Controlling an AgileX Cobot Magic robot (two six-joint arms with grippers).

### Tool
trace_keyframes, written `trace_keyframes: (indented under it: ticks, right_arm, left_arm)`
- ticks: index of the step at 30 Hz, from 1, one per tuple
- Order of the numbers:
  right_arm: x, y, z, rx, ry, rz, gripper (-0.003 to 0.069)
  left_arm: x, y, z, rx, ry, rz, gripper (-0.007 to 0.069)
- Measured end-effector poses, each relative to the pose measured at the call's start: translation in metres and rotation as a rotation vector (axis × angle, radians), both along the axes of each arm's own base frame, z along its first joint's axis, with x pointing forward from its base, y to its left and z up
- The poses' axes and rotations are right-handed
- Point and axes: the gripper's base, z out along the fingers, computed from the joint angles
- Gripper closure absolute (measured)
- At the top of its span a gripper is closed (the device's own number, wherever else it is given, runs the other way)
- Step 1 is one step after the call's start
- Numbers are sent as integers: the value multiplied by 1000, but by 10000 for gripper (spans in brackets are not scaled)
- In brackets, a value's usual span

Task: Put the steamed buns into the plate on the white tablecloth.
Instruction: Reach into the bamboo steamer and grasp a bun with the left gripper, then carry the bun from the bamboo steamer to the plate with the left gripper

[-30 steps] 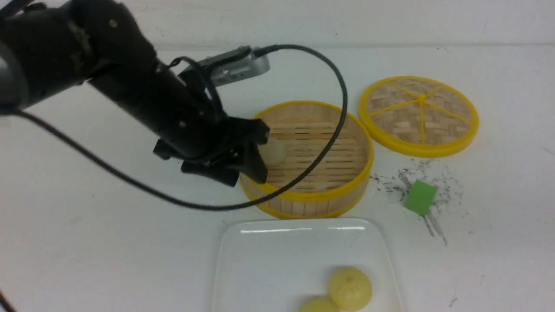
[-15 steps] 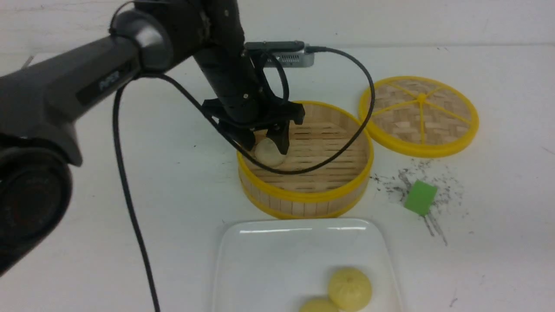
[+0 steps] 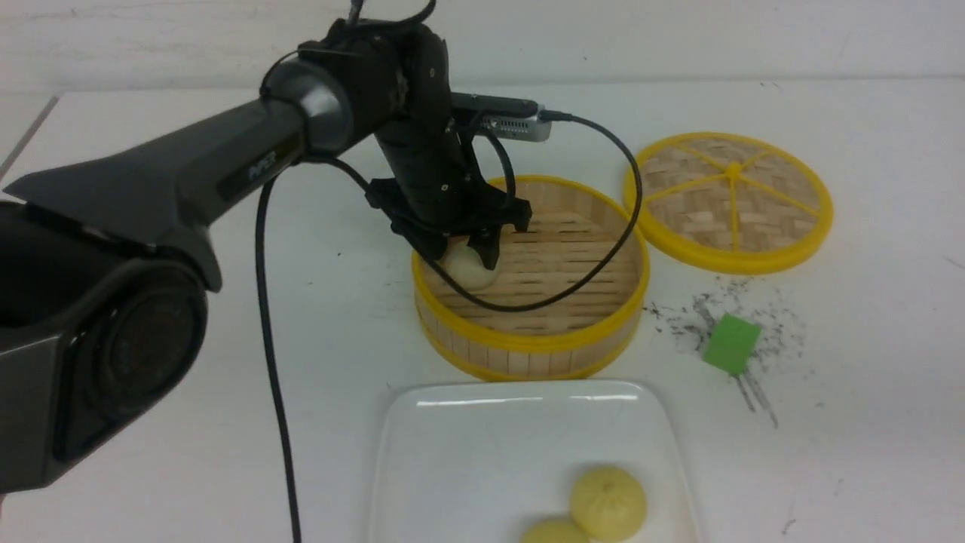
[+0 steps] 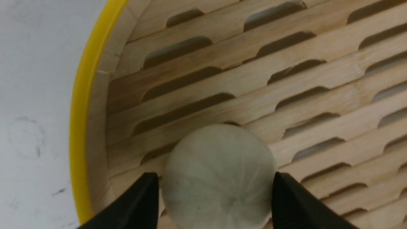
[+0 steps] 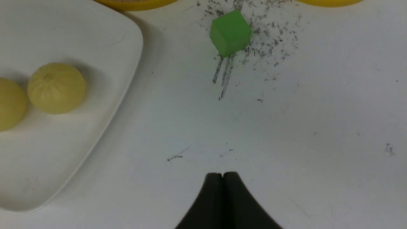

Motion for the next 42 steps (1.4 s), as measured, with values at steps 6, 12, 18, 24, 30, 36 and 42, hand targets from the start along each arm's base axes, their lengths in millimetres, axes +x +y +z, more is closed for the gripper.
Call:
trace_keyframes:
  ticks: [6,12,18,24,30,36,42]
  right_arm:
    - [0,0,0,0,-1,0,659]
    - [0,1,0,8,3,1,657]
    - [-1,1,0,17,8,2,654]
    - [-1,2,0,20,9,2,655]
    - [-1,2,0,24,12,2,654]
    - [-1,2,0,24,12,2,650]
    - [-1,2,0,23,12,2,646]
  left_arm:
    - [3,-3,-10,-14,5,5,173]
    - [3,-3,-13,-8,22,4,410]
    - [-7,1,30,-16,21,-1,593]
    - [-45,8,141,-175,-131,11,597]
    - [-87,29,189,-131,-197,-9,597]
    - [-128,47,153,-109,2,40,594]
    - [-155,45,70,-105,291,86,580]
